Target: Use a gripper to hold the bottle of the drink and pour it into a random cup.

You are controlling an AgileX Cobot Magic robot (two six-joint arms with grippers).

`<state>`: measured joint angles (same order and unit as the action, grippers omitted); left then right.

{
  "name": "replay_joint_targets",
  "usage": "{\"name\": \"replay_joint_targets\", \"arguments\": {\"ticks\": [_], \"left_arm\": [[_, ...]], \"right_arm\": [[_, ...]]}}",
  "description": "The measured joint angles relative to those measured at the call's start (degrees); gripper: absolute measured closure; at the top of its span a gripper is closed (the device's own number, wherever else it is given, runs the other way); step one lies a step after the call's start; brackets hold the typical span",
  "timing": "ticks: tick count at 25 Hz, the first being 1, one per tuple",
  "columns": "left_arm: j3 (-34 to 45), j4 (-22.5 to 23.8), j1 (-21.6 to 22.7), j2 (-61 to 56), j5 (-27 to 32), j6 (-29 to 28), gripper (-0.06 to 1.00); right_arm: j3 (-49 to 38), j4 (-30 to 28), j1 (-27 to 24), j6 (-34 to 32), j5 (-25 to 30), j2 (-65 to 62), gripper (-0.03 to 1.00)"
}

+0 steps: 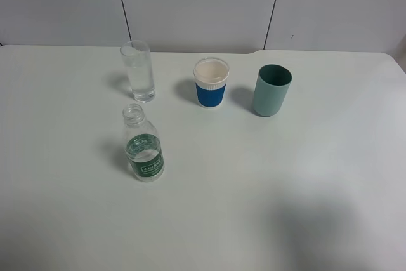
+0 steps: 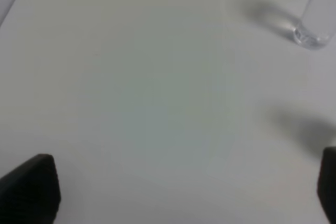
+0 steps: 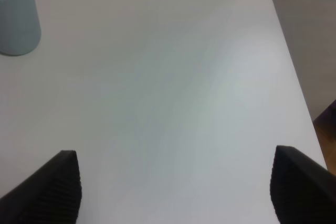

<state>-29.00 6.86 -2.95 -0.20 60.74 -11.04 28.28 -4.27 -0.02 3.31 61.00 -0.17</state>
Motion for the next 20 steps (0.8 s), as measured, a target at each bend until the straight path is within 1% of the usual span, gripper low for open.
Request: {"name": "replay_joint_targets", "arguments": {"ticks": [20], "left_arm": [[0.0,-0.1,0.1,0.0,0.0,0.0,-0.05]], "right_arm": [[0.0,0.0,0.0,0.0,0.0,0.0,0.23]]}}
